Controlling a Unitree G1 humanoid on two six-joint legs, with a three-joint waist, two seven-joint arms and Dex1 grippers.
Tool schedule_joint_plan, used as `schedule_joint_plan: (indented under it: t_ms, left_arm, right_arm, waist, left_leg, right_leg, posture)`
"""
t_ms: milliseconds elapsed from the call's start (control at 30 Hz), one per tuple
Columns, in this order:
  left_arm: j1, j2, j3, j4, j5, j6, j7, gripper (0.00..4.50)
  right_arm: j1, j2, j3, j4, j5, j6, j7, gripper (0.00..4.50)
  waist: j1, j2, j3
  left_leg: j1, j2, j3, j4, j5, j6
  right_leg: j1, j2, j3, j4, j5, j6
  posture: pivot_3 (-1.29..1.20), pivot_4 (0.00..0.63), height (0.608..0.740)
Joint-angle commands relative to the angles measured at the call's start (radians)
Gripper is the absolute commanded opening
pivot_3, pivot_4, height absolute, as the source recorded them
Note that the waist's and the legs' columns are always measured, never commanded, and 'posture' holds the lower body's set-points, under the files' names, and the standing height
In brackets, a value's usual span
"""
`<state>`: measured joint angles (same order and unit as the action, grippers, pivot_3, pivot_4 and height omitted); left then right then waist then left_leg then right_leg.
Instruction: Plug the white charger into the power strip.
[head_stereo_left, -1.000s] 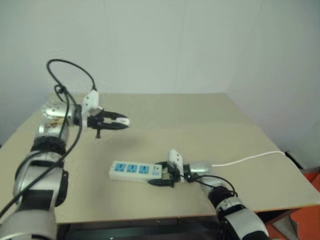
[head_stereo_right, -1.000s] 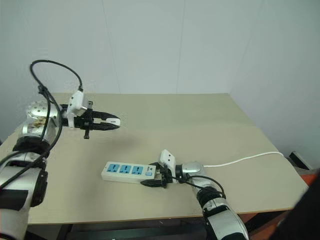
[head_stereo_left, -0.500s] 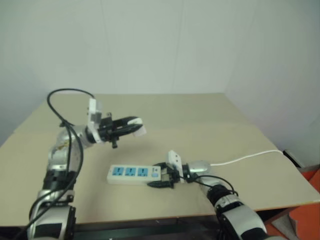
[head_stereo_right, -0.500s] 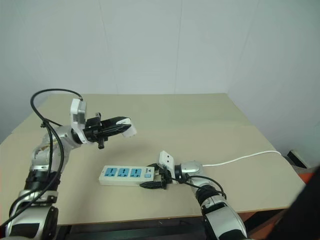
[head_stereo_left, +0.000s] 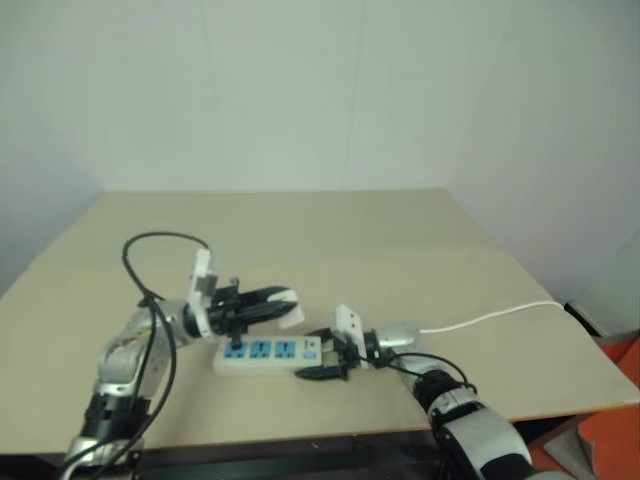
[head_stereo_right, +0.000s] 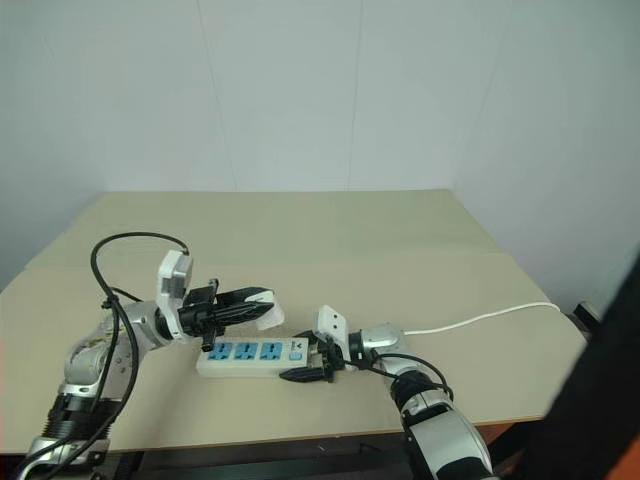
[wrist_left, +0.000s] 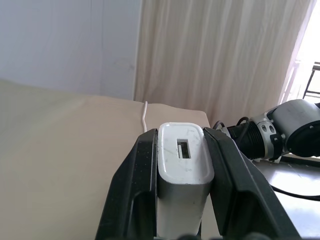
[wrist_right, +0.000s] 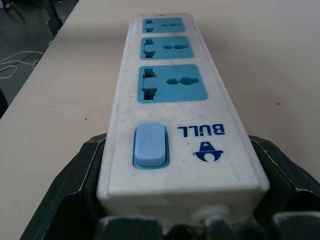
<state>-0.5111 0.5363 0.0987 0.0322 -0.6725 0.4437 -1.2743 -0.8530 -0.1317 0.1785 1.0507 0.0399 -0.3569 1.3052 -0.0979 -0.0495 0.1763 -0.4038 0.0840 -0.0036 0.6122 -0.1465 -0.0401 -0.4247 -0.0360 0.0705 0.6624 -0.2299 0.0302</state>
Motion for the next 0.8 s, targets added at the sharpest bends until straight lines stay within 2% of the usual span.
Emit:
schedule_joint_plan:
  t_ms: [33, 233, 467, 800]
  left_arm:
    - [-0.006, -0.001, -0.011, -0.013, 0.007, -0.018, -0.007, 1.04]
    - [0.013, 0.022, -0.091, 0.061, 0.131, -0.144, -0.072, 1.04]
    - [-0.015, 0.008, -0.13, 0.188, 0.203, -0.245, -0.122, 1.04]
    - [-0.072, -0.001, -0.138, 0.28, 0.213, -0.275, -0.197, 1.04]
  right_arm:
    - [0.018, 0.007, 0.032, 0.016, -0.033, -0.003, 0.031, 3.41]
    - [0.016, 0.009, 0.033, 0.018, -0.034, -0.003, 0.027, 3.41]
    - [0.017, 0.007, 0.033, 0.021, -0.035, -0.001, 0.023, 3.41]
    - [0.018, 0.006, 0.032, 0.019, -0.034, 0.003, 0.018, 3.41]
  waist:
    - [0.0, 0.0, 0.0]
    - [-0.001, 0.0, 0.0]
    - [0.0, 0.0, 0.0]
    - [-0.001, 0.0, 0.0]
  left_leg:
    - [0.0, 0.0, 0.0, 0.0, 0.0, 0.0]
    - [0.0, 0.0, 0.0, -0.001, 0.0, 0.0]
    - [0.0, 0.0, 0.0, -0.001, 0.0, 0.0]
    - [0.0, 0.0, 0.0, -0.002, 0.0, 0.0]
  right_leg:
    - [0.0, 0.0, 0.0, 0.0, 0.0, 0.0]
    - [0.0, 0.0, 0.0, 0.0, 0.0, 0.0]
    - [0.0, 0.0, 0.0, 0.0, 0.0, -0.001]
    - [0.0, 0.0, 0.0, -0.001, 0.0, -0.001]
  posture:
    - [0.0, 0.15, 0.74]
    - [0.0, 0.15, 0.74]
    - [0.0, 0.15, 0.74]
    - [0.0, 0.15, 0.74]
